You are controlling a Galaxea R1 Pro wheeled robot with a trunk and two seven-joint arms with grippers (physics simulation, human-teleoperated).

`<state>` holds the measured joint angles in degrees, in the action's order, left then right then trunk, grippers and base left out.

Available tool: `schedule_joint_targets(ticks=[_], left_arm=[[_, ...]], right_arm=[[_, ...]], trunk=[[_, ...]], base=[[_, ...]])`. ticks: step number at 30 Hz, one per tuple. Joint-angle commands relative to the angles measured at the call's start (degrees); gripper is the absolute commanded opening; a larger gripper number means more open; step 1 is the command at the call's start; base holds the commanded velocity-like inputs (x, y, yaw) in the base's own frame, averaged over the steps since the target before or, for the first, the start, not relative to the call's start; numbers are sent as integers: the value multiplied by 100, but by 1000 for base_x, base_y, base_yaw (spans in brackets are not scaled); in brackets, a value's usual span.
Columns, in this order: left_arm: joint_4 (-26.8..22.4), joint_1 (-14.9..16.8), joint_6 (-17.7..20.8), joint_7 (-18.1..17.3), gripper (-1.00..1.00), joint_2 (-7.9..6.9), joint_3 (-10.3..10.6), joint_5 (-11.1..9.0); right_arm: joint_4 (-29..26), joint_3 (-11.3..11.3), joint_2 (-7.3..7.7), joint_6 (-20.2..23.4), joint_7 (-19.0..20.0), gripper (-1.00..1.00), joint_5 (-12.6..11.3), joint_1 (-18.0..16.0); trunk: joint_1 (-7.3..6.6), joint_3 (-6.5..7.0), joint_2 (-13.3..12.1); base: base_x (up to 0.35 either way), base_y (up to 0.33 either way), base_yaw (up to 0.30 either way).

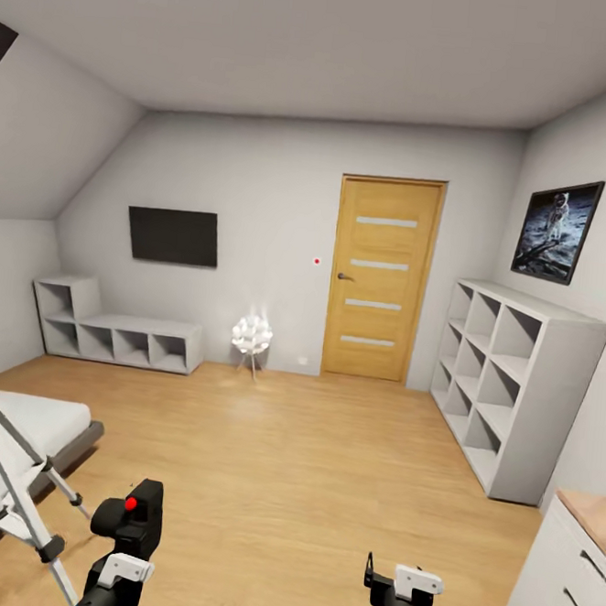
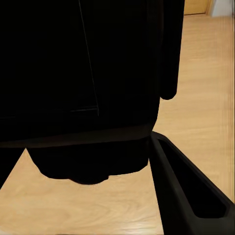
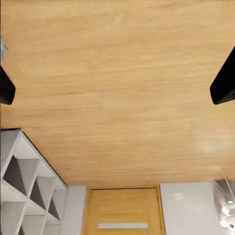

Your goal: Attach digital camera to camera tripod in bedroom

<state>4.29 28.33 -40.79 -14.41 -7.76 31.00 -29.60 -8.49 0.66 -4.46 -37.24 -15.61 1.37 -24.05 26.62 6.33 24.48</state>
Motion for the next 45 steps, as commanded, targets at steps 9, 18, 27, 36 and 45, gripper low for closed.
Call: schedule_joint_targets(ticks=[9,18,27,36,45], left_arm=[[20,7,-26,-36,-100,2,29,-55],[20,6,-26,-36,-100,2,29,-55],[21,6,-26,-36,-100,2,29,-55],[20,6,-26,-36,-100,2,29,-55],[23,6,-26,-36,-100,2,29,-55]], right_arm=[[5,5,-2,-11,-21,100,18,-3],[5,5,-11,-37,-26,100,21,-3],[5,5,-11,-45,-29,100,21,-3],[6,4,-11,-43,-29,100,21,-3],[6,4,-11,-44,-29,100,21,-3]], trunk=[[4,-55,4],[4,-64,4],[4,-64,4],[4,-64,4],[4,-64,4]], base=[[213,-256,-238],[220,-52,-44],[326,-1,0],[345,0,0],[345,0,0]])
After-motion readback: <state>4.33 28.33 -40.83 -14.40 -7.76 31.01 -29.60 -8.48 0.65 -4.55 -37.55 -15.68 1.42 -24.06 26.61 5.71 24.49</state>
